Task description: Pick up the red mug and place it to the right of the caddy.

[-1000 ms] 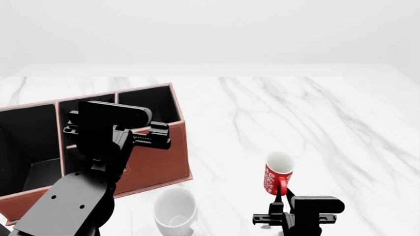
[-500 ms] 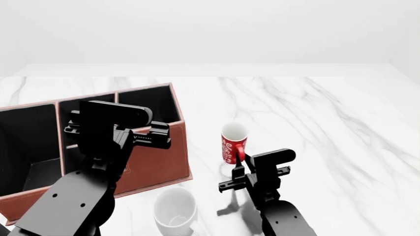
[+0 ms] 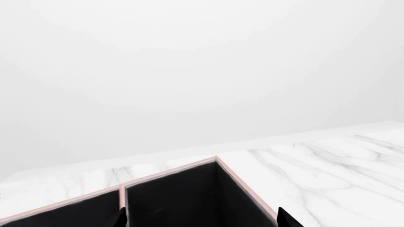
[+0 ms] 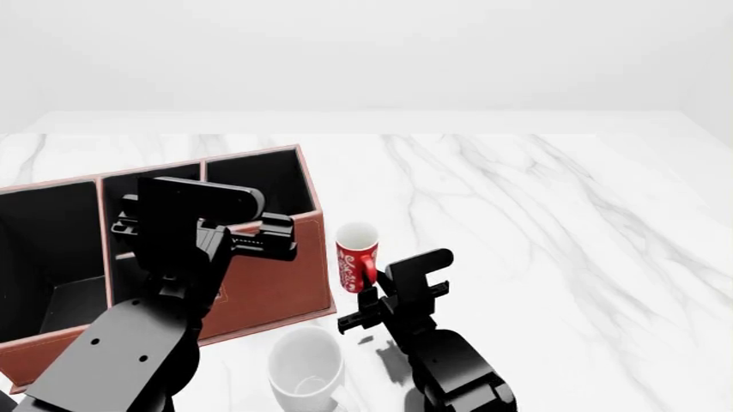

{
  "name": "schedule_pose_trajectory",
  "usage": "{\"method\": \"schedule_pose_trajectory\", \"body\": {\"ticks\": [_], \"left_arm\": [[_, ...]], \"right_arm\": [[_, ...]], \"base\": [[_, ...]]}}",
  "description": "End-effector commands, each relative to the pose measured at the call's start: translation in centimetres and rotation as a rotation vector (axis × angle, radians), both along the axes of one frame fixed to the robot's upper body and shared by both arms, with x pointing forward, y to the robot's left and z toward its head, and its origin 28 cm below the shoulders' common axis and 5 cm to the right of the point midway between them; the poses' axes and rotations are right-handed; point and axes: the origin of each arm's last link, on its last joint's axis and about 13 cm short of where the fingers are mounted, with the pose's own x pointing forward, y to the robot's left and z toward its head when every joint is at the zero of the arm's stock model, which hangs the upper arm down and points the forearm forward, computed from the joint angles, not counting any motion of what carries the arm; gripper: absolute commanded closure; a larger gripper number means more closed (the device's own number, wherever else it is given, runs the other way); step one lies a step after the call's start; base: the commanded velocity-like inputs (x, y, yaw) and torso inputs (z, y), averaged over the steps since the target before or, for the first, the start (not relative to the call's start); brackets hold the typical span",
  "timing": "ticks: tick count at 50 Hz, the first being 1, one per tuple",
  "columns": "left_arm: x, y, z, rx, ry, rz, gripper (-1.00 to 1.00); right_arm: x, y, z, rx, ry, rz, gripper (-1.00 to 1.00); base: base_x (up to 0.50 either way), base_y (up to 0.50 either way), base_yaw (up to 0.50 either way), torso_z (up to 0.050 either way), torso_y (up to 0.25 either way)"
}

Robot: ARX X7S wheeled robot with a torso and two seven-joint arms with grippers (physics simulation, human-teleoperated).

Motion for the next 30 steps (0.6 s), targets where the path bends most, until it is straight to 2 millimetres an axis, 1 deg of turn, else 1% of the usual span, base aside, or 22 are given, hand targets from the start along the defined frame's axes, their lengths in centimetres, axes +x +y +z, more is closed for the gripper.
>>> {"method": "schedule_pose_trajectory", "body": {"ticks": [1, 5, 12, 20, 30], "left_arm": [[-0.1, 0.1, -0.1, -0.001, 0.003, 0.004, -1.0], [-0.2, 0.2, -0.2, 0.001, 0.004, 0.005, -1.0], [-0.2, 0.2, -0.3, -0.002, 0.006, 0.006, -1.0], [-0.3, 0.2, -0.3, -0.002, 0.008, 0.007, -1.0], [-0.3, 0.2, -0.3, 0.0, 0.009, 0.005, -1.0]], "right_arm": [[0.8, -0.5, 0.5, -0.031, -0.035, -0.04, 1.0], [0.6, -0.7, 0.2, -0.038, -0.027, -0.052, 1.0], [0.6, -0.8, 0.1, -0.053, -0.008, -0.057, 1.0], [0.2, -1.1, -0.6, -0.16, 0.076, -0.081, 1.0], [0.2, -1.2, -0.7, -0.159, 0.094, -0.081, 1.0]], "base": [[0.0, 0.0, 0.0, 0.0, 0.0], [0.0, 0.0, 0.0, 0.0, 0.0], [0.0, 0.0, 0.0, 0.0, 0.0], [0.0, 0.0, 0.0, 0.0, 0.001], [0.0, 0.0, 0.0, 0.0, 0.0]]}}
